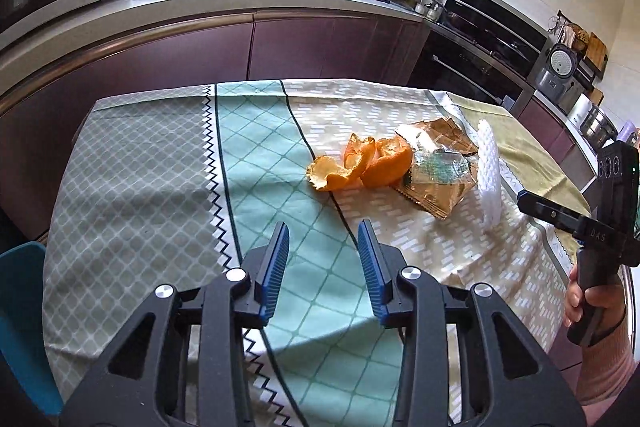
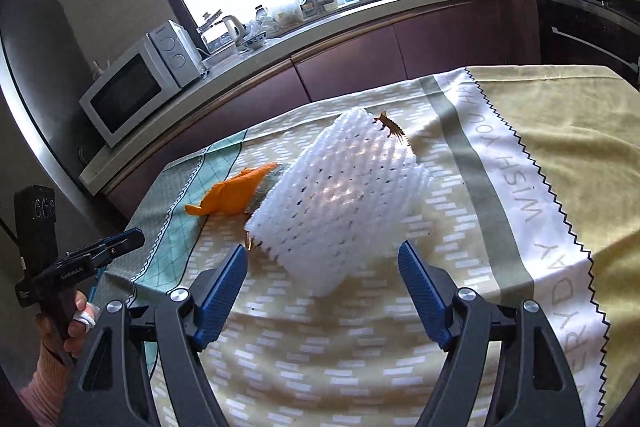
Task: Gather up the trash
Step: 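Move both open tools back over the table toward the foam net and peels, then grasp an orange peel with the left tool while the right tool grasps the white foam net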
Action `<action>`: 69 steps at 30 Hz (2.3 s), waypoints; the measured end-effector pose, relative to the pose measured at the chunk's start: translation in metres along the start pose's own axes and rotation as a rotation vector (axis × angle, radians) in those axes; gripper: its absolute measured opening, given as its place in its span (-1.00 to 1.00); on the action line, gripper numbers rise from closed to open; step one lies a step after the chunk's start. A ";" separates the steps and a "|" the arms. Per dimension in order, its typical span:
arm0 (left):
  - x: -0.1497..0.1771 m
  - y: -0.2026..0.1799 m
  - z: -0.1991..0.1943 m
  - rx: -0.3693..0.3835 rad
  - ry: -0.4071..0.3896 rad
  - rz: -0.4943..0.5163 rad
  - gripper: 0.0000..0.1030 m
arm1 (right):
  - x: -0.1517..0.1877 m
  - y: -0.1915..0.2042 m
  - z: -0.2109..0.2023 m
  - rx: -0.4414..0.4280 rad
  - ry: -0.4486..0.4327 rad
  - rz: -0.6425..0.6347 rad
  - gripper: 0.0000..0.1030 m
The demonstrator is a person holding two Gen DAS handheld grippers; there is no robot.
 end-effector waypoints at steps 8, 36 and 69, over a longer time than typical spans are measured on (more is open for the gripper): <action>-0.014 -0.009 0.034 -0.042 0.031 0.015 -0.20 | -0.001 -0.009 0.017 -0.051 0.011 0.075 0.56; -0.015 -0.033 0.061 -0.023 0.078 0.064 -0.89 | -0.002 -0.009 0.018 -0.176 0.004 0.188 -0.88; 0.018 0.024 -0.041 0.000 -0.011 -0.066 -0.90 | -0.017 0.005 0.017 -0.206 0.024 -0.001 0.42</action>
Point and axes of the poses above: each gripper's, at about its wrist camera, not at the fingertips, and z roughly the way its jaws point, y to its left, x to its underside, the point moved 9 cm from there along z, roughly the way its jaws point, and after that the axes turned 3 degrees about -y, right-handed, at the moved point
